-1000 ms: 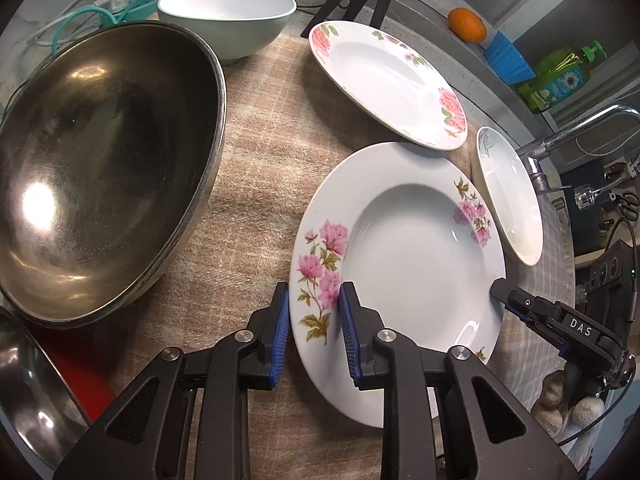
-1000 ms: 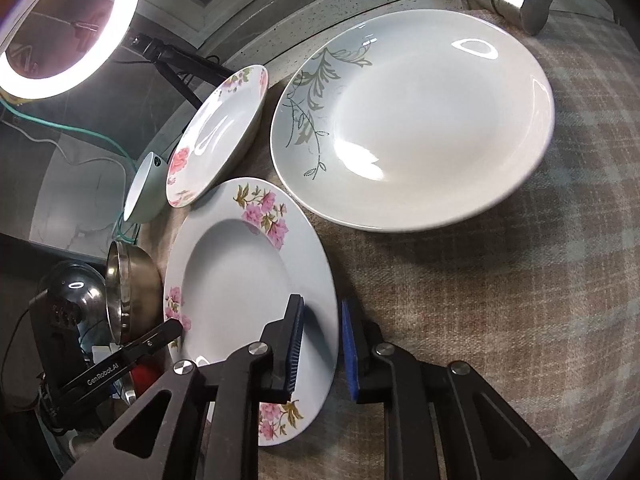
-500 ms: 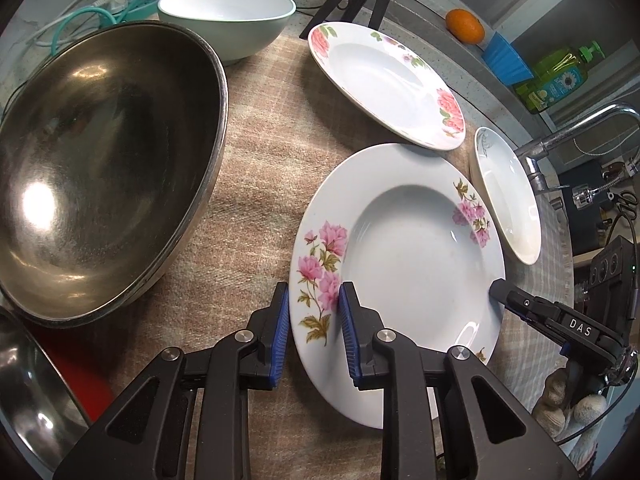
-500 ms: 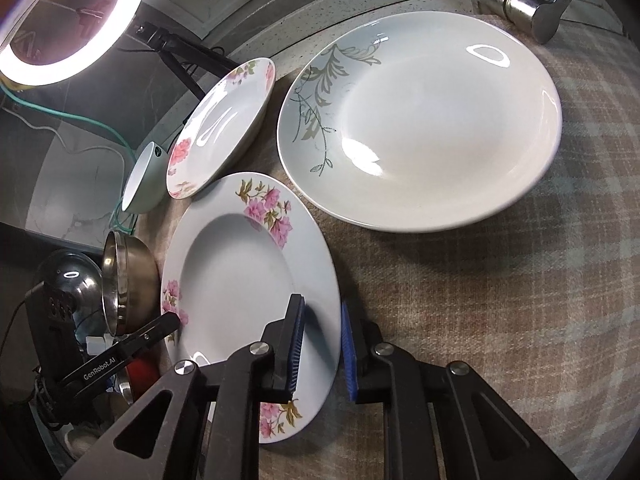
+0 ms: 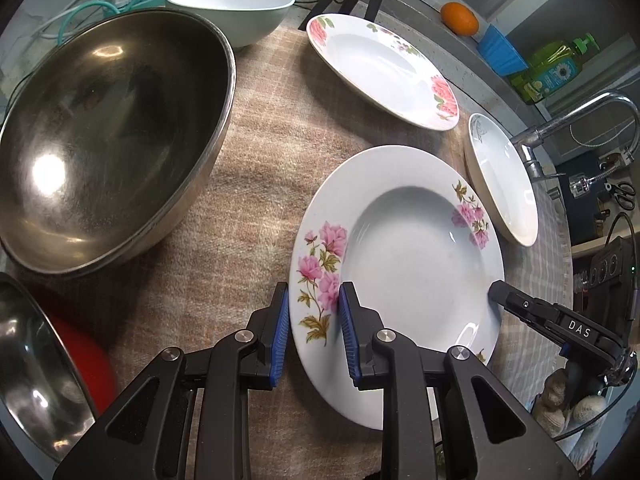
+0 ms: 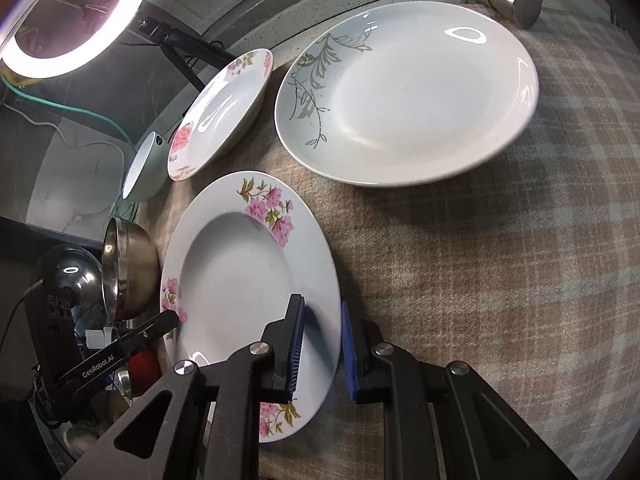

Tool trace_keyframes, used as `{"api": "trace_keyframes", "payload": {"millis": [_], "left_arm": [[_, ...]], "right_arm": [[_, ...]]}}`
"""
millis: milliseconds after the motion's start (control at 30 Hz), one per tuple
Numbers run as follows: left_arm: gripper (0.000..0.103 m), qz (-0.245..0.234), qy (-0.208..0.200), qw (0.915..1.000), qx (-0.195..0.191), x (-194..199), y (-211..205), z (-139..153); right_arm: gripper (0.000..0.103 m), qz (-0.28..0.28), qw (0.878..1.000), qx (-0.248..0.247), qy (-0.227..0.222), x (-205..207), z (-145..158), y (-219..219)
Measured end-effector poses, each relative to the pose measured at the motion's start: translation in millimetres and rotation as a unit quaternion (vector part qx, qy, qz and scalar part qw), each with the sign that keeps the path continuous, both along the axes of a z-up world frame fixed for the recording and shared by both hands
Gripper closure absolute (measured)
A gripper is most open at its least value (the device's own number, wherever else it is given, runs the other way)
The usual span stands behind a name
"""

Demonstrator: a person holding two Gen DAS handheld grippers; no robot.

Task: Organize plates and bowls
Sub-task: 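Lift the pink-flowered deep plate off the cloth with the right tool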

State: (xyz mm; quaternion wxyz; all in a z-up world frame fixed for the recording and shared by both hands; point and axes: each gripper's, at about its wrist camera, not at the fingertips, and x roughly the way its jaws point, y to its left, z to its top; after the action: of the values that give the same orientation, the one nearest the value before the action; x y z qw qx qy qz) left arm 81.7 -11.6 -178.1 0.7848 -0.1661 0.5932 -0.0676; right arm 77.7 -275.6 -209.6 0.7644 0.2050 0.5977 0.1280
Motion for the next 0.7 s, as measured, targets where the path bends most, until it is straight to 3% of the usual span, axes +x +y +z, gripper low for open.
{"api": "trace_keyframes", "payload": {"millis": [700], "left_arm": [[0.081,-0.014,-0.001,0.9999,0.003,-15,0,1]], "right_arm": [[0.087,-0.010,1.000,0.002,0.006,-27,0,-8]]}}
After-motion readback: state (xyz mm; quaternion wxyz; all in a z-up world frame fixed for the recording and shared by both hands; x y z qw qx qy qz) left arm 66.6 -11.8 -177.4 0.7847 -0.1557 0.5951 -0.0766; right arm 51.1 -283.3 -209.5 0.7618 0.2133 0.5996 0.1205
